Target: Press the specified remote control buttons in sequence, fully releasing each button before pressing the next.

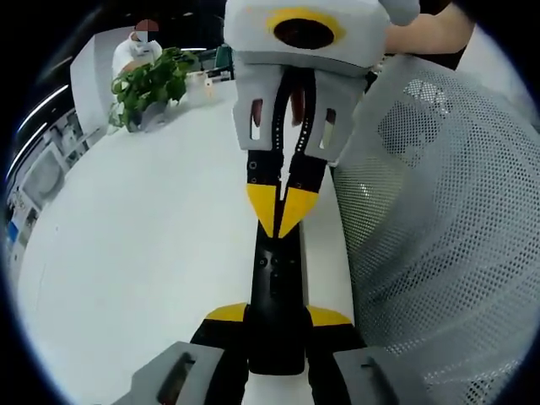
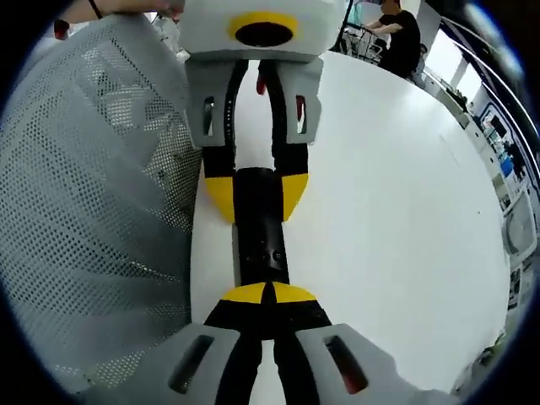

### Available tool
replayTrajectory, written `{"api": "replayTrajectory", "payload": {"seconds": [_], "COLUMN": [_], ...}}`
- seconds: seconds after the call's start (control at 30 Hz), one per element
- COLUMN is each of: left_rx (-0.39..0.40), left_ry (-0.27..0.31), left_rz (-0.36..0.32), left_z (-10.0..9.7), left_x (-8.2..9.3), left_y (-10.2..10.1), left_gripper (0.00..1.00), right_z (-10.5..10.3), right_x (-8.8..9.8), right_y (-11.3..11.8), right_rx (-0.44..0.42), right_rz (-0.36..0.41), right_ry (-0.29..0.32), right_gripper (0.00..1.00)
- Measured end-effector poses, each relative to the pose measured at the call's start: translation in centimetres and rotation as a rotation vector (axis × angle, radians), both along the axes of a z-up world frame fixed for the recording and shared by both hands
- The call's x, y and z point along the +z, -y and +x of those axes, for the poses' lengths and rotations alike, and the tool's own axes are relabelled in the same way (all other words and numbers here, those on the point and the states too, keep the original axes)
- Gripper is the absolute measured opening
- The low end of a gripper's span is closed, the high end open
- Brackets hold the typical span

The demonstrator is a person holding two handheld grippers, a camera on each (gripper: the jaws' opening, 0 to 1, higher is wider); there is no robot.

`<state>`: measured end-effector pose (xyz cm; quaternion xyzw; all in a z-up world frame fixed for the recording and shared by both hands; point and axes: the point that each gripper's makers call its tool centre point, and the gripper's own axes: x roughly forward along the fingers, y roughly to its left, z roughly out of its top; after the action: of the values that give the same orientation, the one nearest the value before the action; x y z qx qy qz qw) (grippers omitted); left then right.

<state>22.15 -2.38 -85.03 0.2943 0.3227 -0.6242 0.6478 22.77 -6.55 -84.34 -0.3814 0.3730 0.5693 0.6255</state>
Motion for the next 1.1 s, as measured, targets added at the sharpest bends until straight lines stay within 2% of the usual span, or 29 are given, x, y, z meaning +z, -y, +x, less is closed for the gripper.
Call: {"api": "replayTrajectory", "payload": {"seconds": [0.13, 0.3, 0.43, 0.53, 0.7, 0.83, 1.1], "left_rx": [0.000, 0.001, 0.000, 0.000, 0.003, -0.011, 0.005], "left_ry": [0.000, -0.001, -0.001, 0.000, 0.000, 0.010, 0.005], "left_rz": [-0.001, -0.001, -0.001, 0.001, -0.002, 0.015, 0.009], "left_z": [0.00, -0.01, -0.02, -0.02, -0.03, -0.06, 0.05], "left_x": [-0.01, -0.05, -0.05, -0.05, -0.03, -0.02, -0.02], "left_y": [0.00, 0.01, 0.01, 0.01, 0.01, 0.06, -0.02], "left_gripper": [0.25, 0.25, 0.25, 0.25, 0.25, 0.25, 0.25], "right_z": [-0.07, -0.28, -0.22, -0.13, -0.01, 0.01, 0.07], "right_x": [-0.04, -0.10, -0.11, -0.10, -0.03, 0.04, 0.06], "right_y": [0.03, -0.11, -0.11, -0.04, 0.02, 0.10, -0.04], "right_rx": [-0.010, 0.052, 0.068, -0.018, -0.101, -0.123, -0.122], "right_rz": [0.012, -0.025, -0.039, -0.009, 0.044, 0.080, 0.087], "right_ry": [-0.013, 0.029, 0.037, -0.004, -0.028, -0.032, -0.039], "right_gripper": [0.00, 0.00, 0.00, 0.00, 0.00, 0.00, 0.00]}}
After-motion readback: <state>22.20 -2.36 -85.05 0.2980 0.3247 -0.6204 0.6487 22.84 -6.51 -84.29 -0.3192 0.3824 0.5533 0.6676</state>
